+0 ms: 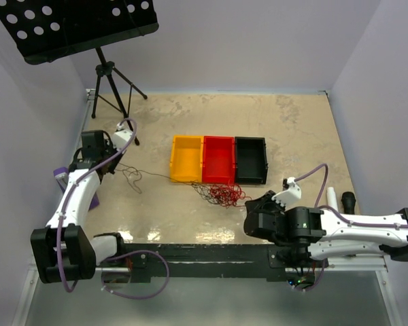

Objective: Untangle the cables

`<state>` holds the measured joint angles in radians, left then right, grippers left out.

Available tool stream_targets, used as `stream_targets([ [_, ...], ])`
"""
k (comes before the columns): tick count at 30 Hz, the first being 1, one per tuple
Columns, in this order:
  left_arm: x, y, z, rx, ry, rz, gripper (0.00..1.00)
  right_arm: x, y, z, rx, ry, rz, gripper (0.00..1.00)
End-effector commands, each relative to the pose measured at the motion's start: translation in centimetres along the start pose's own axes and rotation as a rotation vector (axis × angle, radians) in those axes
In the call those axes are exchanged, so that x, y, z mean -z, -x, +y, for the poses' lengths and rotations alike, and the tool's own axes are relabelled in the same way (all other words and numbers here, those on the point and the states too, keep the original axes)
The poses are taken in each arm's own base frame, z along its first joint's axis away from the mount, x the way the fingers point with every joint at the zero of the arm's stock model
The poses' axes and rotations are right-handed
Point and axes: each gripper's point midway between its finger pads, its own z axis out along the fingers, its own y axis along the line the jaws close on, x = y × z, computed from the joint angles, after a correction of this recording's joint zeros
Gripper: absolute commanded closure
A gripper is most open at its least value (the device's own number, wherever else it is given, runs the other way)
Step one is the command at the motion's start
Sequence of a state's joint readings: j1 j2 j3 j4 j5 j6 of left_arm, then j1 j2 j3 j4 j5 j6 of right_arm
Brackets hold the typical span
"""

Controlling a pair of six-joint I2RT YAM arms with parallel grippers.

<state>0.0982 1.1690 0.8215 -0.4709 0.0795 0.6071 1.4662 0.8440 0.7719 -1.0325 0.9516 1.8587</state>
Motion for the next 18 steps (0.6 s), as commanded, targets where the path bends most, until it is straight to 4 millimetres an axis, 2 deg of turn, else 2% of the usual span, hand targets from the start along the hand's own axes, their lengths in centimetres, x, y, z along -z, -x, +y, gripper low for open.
stream_targets([
  [1,0.8,2.2,2.8,0.032,0.047,-0.093,1.0,0.4,2.8,0.7,-0.022,0.025,-0.066,1.0],
  [4,1.1,2.7,4.0,0.073,0.076,-0.12,1.0,1.1,5.5,1.4,-0.084,0.054,-0.111,1.0],
  [8,0.8,1.9,5.8,0.133,0.116,-0.102,1.0,2.1,11.0,1.3,-0.156,0.057,-0.23,1.0],
  [11,0.5,1.2,6.3,0.157,0.118,-0.097,1.0,3.7,15.2,1.0,-0.191,0.061,-0.329,1.0],
  [14,0.2,0.7,6.1,0.154,0.108,-0.086,1.0,5.6,18.6,0.8,-0.233,0.072,-0.407,1.0],
  [15,0.1,0.8,5.5,0.142,0.073,-0.091,1.0,6.1,19.4,0.9,-0.24,0.076,-0.423,1.0],
  [16,0.2,1.1,4.5,0.127,0.017,-0.104,1.0,6.3,19.8,1.1,-0.238,0.079,-0.429,1.0],
  [18,0.8,1.9,2.9,0.106,-0.071,-0.144,1.0,5.9,19.2,1.5,-0.211,0.067,-0.411,1.0],
])
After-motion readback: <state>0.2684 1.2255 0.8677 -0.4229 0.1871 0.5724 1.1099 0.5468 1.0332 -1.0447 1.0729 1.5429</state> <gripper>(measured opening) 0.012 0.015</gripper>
